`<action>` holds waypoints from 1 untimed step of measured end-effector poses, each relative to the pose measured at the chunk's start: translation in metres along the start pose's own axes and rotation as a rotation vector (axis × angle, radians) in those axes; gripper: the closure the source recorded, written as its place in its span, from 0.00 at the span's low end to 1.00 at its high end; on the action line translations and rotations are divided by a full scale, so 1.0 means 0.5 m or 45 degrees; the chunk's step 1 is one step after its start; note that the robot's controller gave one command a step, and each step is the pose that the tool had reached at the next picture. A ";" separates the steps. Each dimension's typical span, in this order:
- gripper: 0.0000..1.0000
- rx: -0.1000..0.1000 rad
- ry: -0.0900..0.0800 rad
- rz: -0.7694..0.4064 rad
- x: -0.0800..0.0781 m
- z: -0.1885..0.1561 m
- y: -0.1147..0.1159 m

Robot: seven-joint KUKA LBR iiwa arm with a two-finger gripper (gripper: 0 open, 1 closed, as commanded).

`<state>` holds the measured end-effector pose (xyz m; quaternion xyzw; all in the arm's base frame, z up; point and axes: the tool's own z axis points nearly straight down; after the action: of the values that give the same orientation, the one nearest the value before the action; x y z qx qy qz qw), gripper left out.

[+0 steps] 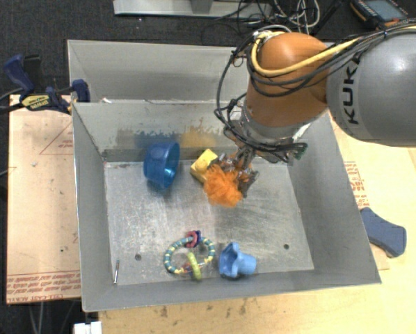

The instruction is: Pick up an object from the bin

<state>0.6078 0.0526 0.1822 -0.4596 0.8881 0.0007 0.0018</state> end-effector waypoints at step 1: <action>1.00 -0.001 0.000 0.001 0.000 0.000 0.000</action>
Offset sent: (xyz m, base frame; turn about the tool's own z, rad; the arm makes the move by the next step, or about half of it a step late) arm 0.0000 0.0000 0.0000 0.0000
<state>0.6077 0.0526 0.1821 -0.4592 0.8883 0.0009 0.0016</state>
